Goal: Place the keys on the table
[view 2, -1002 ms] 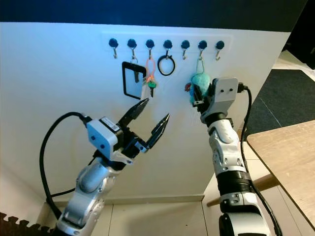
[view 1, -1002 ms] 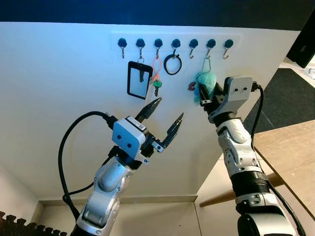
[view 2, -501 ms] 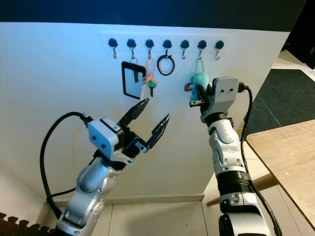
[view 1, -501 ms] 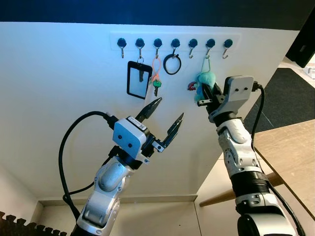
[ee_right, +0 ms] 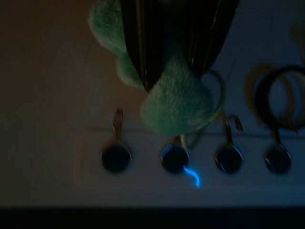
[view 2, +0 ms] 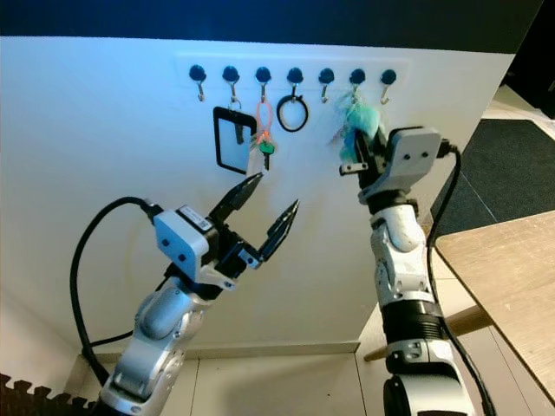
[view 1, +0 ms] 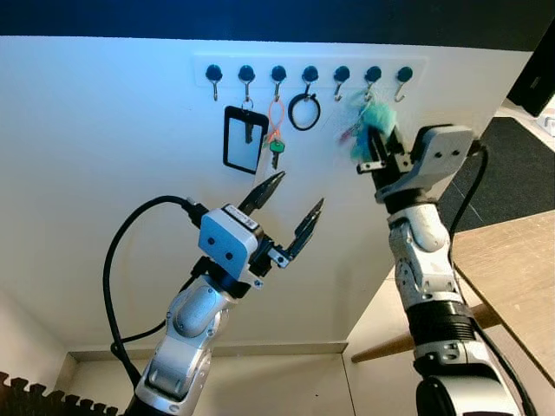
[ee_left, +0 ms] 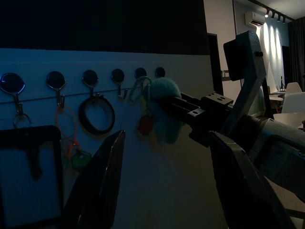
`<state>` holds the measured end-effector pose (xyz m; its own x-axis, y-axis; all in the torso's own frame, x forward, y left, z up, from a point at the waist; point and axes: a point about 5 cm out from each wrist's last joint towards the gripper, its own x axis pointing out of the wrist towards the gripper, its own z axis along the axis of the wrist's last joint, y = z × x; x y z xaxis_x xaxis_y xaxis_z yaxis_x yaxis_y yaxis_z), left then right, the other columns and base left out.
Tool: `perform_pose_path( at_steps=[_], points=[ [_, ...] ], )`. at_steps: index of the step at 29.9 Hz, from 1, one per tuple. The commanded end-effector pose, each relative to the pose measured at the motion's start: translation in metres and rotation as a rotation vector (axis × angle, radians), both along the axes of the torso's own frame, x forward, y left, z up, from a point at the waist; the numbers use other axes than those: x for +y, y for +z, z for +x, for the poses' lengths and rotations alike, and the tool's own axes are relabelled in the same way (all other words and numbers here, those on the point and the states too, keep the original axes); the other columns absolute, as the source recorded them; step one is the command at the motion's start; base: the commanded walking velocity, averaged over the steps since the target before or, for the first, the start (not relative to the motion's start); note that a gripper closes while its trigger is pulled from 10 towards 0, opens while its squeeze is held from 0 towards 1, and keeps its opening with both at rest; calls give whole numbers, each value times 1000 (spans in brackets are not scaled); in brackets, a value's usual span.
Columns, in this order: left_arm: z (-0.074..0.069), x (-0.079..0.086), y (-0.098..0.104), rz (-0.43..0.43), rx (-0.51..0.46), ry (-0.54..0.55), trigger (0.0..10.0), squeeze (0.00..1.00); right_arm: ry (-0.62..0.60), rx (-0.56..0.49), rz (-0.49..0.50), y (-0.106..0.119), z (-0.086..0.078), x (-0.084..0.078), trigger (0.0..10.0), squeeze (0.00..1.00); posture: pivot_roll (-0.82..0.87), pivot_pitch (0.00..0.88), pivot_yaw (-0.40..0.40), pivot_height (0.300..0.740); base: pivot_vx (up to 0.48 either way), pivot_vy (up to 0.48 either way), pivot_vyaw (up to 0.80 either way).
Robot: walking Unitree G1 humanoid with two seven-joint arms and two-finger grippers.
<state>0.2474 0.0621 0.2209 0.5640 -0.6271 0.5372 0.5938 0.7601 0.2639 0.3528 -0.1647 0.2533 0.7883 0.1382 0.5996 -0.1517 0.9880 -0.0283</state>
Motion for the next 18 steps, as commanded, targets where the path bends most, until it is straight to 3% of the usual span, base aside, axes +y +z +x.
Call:
perform_pose_path(
  at_steps=[1, 15, 18],
  points=[
    [-1, -4, 0, -1, -1, -11, 10000, 0, -4, -48, 19, 7, -3, -2, 10000, 0, 68, 67, -46, 740, 0, 0, 0],
    [-2, -3, -1, -4, -5, -5, 10000, 0, 64, -105, 18, 5, -12, 8, 10000, 0, 69, 61, -43, 740, 0, 0, 0],
    [0, 0, -4, 9, -5, 21, 10000, 0, 79, -61, -31, -23, -19, 12, 10000, 0, 72, 60, -46, 740, 0, 0, 0]
  ],
)
